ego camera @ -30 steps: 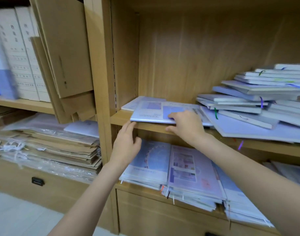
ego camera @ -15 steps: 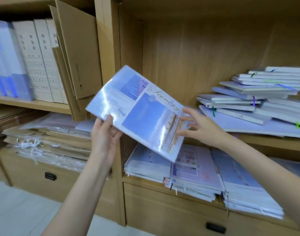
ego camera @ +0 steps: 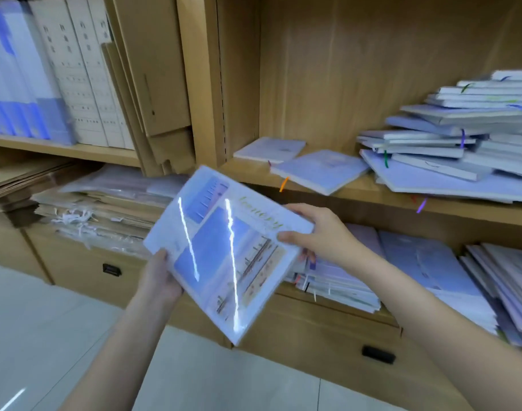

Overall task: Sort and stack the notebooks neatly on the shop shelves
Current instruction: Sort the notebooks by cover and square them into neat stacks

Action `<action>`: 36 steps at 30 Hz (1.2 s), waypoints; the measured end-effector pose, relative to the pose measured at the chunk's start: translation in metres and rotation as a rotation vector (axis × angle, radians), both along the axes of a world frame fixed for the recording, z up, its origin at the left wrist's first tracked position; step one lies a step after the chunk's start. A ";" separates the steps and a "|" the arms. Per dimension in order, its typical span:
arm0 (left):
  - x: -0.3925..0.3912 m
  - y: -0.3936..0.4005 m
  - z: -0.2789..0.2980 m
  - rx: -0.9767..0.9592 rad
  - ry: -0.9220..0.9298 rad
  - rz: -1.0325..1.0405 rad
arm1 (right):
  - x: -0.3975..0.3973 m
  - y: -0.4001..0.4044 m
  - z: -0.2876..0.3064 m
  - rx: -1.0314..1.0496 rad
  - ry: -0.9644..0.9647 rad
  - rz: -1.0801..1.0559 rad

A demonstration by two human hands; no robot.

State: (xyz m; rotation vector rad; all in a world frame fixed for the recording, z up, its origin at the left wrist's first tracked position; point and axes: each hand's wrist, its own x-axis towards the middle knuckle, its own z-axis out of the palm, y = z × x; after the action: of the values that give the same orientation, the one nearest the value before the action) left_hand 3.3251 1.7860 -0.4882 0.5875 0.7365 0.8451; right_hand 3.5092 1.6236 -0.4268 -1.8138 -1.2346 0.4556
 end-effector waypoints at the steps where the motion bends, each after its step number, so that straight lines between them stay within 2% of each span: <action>1: 0.001 -0.002 -0.010 0.017 0.092 -0.038 | 0.007 -0.003 -0.013 -0.074 0.092 -0.005; 3: 0.009 -0.012 -0.025 0.048 0.256 -0.138 | 0.021 -0.012 -0.043 -0.236 0.165 -0.066; 5: 0.023 -0.023 -0.033 0.077 0.397 -0.248 | 0.031 -0.025 -0.071 -0.289 0.218 -0.168; 8: 0.054 -0.031 -0.026 0.187 0.432 -0.363 | 0.046 -0.043 -0.093 -0.118 0.342 -0.377; 12: 0.098 -0.022 -0.009 0.439 0.421 -0.398 | 0.064 -0.024 -0.098 0.173 0.384 -0.618; 14: 0.115 -0.014 -0.007 0.588 0.527 -0.352 | 0.064 0.002 -0.098 0.231 0.564 -0.575; 16: 0.124 -0.005 -0.014 0.666 0.648 -0.335 | 0.059 0.026 -0.102 0.165 0.845 -0.453; 18: 0.125 0.002 -0.025 0.679 0.739 -0.336 | 0.059 0.041 -0.110 0.012 0.862 -0.409; 19: 0.123 0.004 -0.027 0.730 0.786 -0.310 | 0.061 0.043 -0.113 -0.028 0.823 -0.416; 21: 0.118 0.006 -0.022 0.957 0.849 -0.140 | 0.062 0.039 -0.103 -0.057 0.688 -0.423; 23: 0.115 0.006 -0.007 1.200 0.786 0.105 | 0.060 0.025 -0.080 -0.016 0.357 -0.403; 25: 0.117 0.007 0.015 1.390 0.706 0.255 | 0.057 0.010 -0.046 0.210 -0.007 -0.363; 27: 0.123 0.011 0.034 1.538 0.712 0.295 | 0.050 0.000 -0.006 0.471 -0.242 -0.306; 29: 0.130 0.016 0.045 1.617 0.789 0.262 | 0.050 0.002 0.027 0.561 -0.508 -0.314; 31: 0.134 0.018 0.047 1.641 0.901 0.166 | 0.054 0.016 0.049 0.389 -0.763 -0.304; 34: 0.136 0.019 0.046 1.690 1.048 0.054 | 0.064 0.035 0.058 -0.244 -0.907 -0.272; 36: 0.133 0.022 0.046 1.735 1.083 0.036 | 0.064 0.038 0.055 -0.420 -1.041 -0.274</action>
State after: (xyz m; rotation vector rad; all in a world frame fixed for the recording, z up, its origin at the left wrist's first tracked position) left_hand 3.4578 1.8083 -0.4417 2.7247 0.7924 1.0386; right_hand 3.5734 1.6615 -0.3717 -2.6752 -1.5675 -0.5130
